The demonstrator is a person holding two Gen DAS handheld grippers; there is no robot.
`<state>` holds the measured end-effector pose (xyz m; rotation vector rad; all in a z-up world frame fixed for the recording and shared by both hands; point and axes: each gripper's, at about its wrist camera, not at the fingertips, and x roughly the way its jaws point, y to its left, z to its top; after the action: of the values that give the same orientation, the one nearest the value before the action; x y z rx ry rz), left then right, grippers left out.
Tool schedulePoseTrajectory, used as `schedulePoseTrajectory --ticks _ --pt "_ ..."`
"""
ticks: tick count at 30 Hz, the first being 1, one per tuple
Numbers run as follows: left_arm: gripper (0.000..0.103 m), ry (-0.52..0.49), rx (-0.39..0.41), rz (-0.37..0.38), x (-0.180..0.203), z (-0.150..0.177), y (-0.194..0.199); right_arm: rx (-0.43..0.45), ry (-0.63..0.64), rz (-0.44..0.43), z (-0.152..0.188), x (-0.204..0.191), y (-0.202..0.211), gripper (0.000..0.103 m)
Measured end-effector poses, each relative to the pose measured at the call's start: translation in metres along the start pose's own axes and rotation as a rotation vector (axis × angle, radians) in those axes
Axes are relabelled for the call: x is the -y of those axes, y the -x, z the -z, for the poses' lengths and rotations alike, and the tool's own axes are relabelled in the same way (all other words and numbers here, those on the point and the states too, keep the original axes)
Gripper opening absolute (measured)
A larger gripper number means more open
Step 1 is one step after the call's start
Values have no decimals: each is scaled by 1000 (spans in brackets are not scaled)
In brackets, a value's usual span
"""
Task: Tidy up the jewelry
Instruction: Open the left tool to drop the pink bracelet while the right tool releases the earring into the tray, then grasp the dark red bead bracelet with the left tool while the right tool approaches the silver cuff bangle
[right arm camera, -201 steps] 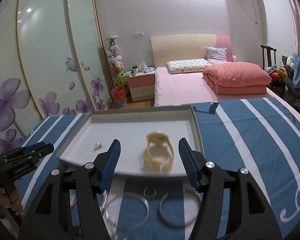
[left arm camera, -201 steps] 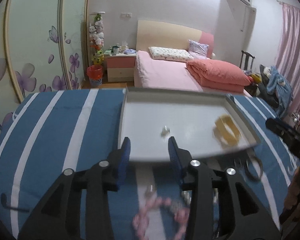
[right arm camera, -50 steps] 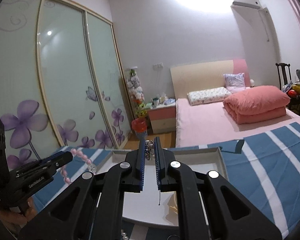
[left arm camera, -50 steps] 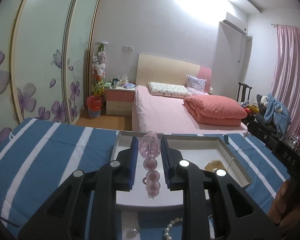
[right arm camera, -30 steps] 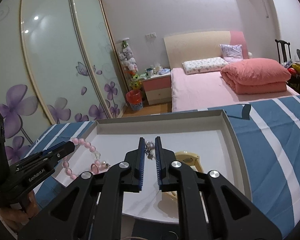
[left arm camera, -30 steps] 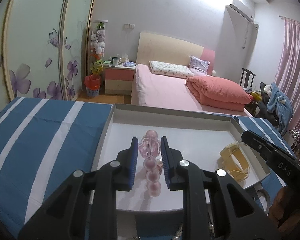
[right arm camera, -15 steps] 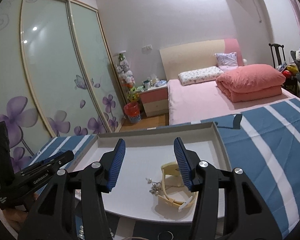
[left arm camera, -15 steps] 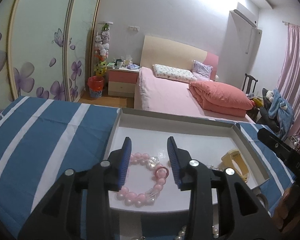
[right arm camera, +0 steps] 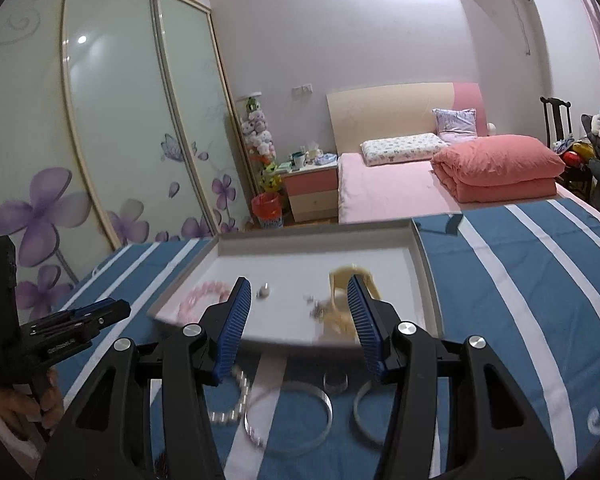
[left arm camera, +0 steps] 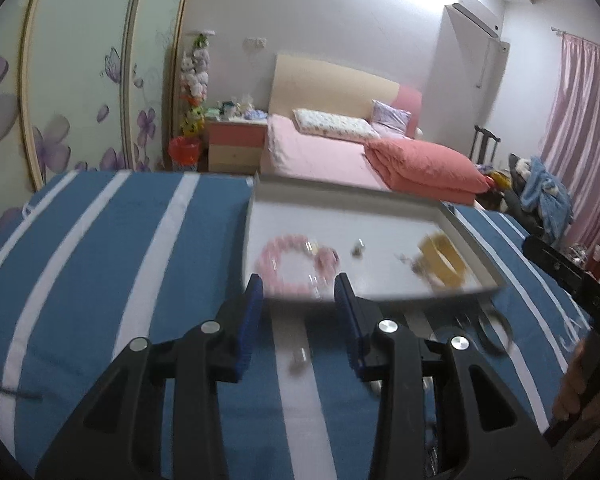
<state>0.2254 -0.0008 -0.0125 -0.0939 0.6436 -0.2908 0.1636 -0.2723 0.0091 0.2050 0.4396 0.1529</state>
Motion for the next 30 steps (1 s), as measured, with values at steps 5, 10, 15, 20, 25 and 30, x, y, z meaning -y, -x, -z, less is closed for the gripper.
schedulePoseTrajectory --ticks 5,10,15,20,25,30 --pt "38 -20 -38 64 14 31 23 -10 -14 11 14 3 23 52" --pt "38 -56 -111 138 44 64 31 -8 -30 15 23 5 41 52" --pt "45 -110 -185 163 73 87 24 0 -42 13 26 9 52 52" --pt "52 -181 -237 125 95 98 9 1 -50 16 32 15 59 52" --pt "51 -233 -264 35 99 106 -4 -7 -65 21 37 22 59 52" --pt "15 -213 -271 4 84 100 -5 -22 -78 28 39 28 55 52"
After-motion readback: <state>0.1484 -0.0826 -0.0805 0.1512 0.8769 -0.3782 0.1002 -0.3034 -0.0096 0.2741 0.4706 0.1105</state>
